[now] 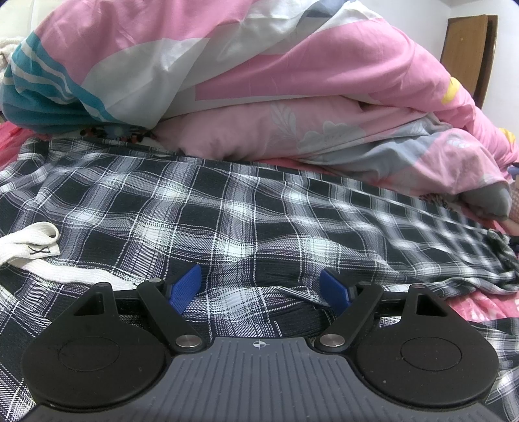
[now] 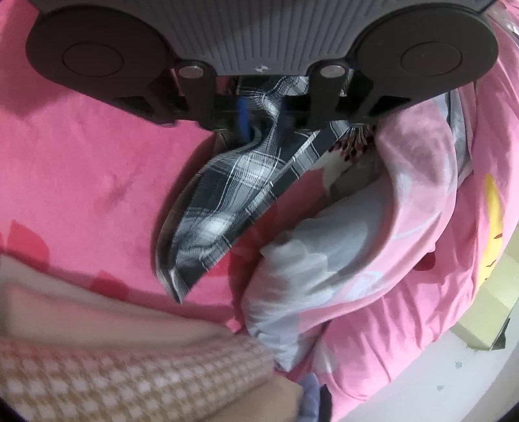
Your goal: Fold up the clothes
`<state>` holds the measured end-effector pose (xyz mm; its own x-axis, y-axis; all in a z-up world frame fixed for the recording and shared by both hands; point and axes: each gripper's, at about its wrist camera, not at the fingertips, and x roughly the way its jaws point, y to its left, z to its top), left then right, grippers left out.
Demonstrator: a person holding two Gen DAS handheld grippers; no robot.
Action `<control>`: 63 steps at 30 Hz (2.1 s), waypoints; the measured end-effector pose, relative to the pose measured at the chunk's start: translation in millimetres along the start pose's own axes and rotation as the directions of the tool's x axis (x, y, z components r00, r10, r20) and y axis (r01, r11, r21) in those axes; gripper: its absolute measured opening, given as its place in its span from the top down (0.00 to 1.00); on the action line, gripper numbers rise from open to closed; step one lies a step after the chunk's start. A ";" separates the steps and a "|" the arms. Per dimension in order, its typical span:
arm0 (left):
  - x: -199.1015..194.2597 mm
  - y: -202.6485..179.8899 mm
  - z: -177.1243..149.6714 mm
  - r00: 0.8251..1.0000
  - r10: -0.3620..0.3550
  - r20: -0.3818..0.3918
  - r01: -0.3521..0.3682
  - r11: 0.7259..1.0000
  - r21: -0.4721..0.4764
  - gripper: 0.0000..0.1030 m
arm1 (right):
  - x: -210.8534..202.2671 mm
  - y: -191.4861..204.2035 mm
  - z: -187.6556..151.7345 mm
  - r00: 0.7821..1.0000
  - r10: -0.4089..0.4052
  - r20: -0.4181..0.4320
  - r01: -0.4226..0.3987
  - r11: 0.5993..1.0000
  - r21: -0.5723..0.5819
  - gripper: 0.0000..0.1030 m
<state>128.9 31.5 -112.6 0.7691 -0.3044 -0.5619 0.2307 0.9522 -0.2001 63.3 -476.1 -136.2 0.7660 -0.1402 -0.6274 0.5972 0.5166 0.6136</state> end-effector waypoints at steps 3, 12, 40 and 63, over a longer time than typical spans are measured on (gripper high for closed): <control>0.0 -0.1 -0.1 1.000 0.001 0.000 -0.001 1.000 0.001 0.21 | -7.4 1.2 4.1 1.000 0.011 0.026 -0.011 1.000 -0.024 0.99; 1.0 -1.1 0.4 1.000 0.002 0.000 -0.002 1.000 0.004 0.21 | -70.6 -2.0 40.1 0.992 -0.072 0.108 0.093 0.975 -0.204 0.99; -7.5 -1.2 0.8 0.999 0.002 0.041 -0.002 1.000 0.005 0.21 | -101.1 -73.8 15.4 0.972 -0.233 -0.020 0.232 0.972 -0.036 0.76; -23.7 -187.5 -30.4 0.982 -0.185 -0.026 0.152 0.710 0.688 0.51 | -96.6 -109.3 15.2 0.996 0.018 0.087 -0.019 1.000 0.007 1.00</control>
<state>49.2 -140.6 -86.2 0.6970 -0.4762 -0.5361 0.6909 0.6461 0.3243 -72.4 -531.9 -135.4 0.7945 -0.2040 -0.5719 0.5843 0.5131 0.6287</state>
